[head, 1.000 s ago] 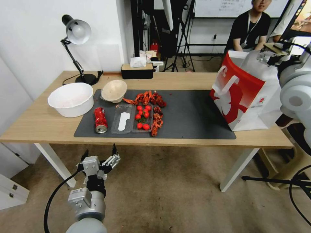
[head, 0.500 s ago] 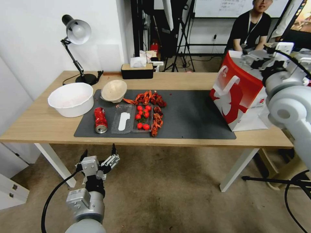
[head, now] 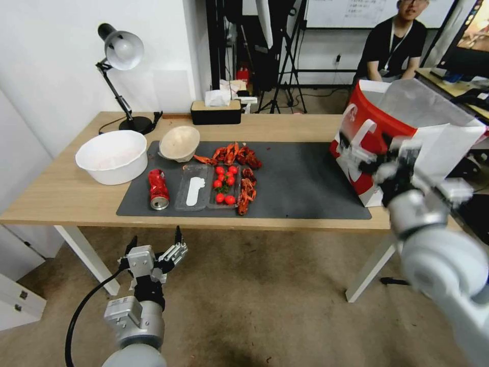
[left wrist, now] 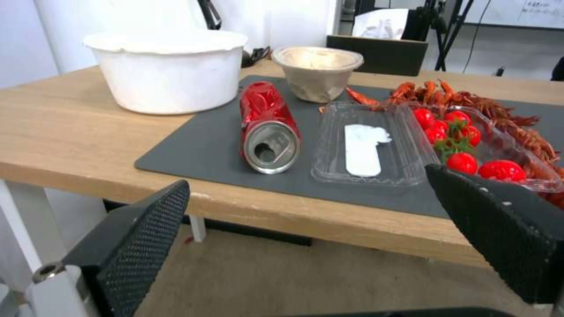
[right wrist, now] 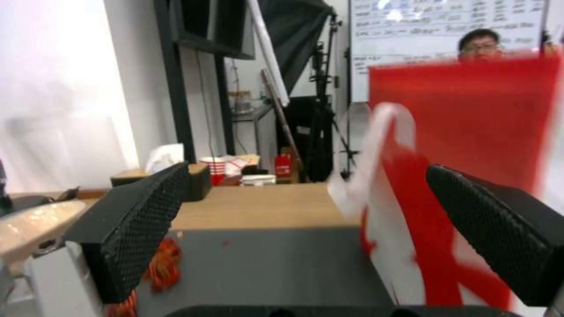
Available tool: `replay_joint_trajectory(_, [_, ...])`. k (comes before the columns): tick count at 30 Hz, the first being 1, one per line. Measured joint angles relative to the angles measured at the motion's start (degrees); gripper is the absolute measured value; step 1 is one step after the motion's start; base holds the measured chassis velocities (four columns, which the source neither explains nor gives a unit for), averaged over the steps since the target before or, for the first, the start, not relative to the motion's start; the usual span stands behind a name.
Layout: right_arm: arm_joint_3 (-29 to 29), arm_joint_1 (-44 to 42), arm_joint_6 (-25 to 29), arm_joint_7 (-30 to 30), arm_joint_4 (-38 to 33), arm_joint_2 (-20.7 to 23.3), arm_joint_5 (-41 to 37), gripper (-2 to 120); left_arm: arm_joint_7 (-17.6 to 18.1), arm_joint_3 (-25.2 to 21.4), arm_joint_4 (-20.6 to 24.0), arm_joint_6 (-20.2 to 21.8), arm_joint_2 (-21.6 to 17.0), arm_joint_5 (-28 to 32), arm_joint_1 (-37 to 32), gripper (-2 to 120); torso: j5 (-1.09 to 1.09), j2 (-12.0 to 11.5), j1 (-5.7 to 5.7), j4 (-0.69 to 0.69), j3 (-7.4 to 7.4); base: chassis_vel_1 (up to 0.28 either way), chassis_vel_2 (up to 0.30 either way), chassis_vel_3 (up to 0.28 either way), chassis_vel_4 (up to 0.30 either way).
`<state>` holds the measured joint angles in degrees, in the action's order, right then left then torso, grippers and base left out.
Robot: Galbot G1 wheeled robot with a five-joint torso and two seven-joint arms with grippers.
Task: Pick up the trash from the table and place it into the takeout bag.
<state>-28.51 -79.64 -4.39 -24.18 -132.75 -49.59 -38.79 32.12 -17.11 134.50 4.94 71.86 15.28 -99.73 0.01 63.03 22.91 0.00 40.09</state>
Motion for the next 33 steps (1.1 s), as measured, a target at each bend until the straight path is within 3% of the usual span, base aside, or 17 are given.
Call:
replay_joint_trajectory(5, [-1.01,-9.72,6.47,2.46,0.09,-5.69,6.75,100,-0.12,-0.13,0.0,-0.01,-0.17,0.14,0.07,100,0.0,0.0,0.0,-0.02,0.0,0.0,0.0,0.0,0.0])
replay_joint_trajectory(7, [-0.65,-16.94,14.54,5.84,2.25,-11.75,12.96,100,-0.39,-0.31,-0.04,-0.02,-0.46,0.59,0.52,100,0.0,0.0,0.0,-0.02,0.01,0.0,0.0,0.0,0.0])
replay_joint_trajectory(8, [-0.65,-16.94,14.54,5.84,2.25,-11.75,12.96,100,-0.39,-0.31,-0.04,-0.02,-0.46,0.59,0.52,100,0.0,0.0,0.0,-0.02,0.01,0.0,0.0,0.0,0.0])
replay_joint_trajectory(9, [-0.35,-20.04,19.48,7.8,4.31,-14.25,15.38,100,-0.57,-0.49,-0.1,0.02,-1.11,0.99,1.03,100,-0.04,0.0,0.0,0.0,0.01,0.0,0.0,0.0,0.0])
replay_joint_trajectory(14, [0.5,-22.99,26.01,9.62,8.35,-16.95,17.84,100,-0.8,-0.6,-0.26,0.17,-1.84,1.21,1.49,100,-0.01,0.0,0.01,0.0,0.01,0.0,0.0,0.0,0.0])
replay_joint_trajectory(20, [2.04,-23.25,28.61,10.34,11.34,-18.52,18.48,100,-0.87,-0.52,-0.49,0.21,-2.08,1.62,1.6,100,-0.01,-0.01,0.01,0.0,0.02,0.0,0.0,0.0,0.0])
replay_joint_trajectory(33, [3.4,-21.87,27.5,9.97,12.73,-18.04,18.16,100,-0.74,-1.33,-1.95,0.74,-4.9,4.67,5.76,100,-0.01,-0.01,0.01,0.0,0.02,0.0,0.0,0.0,0.0])
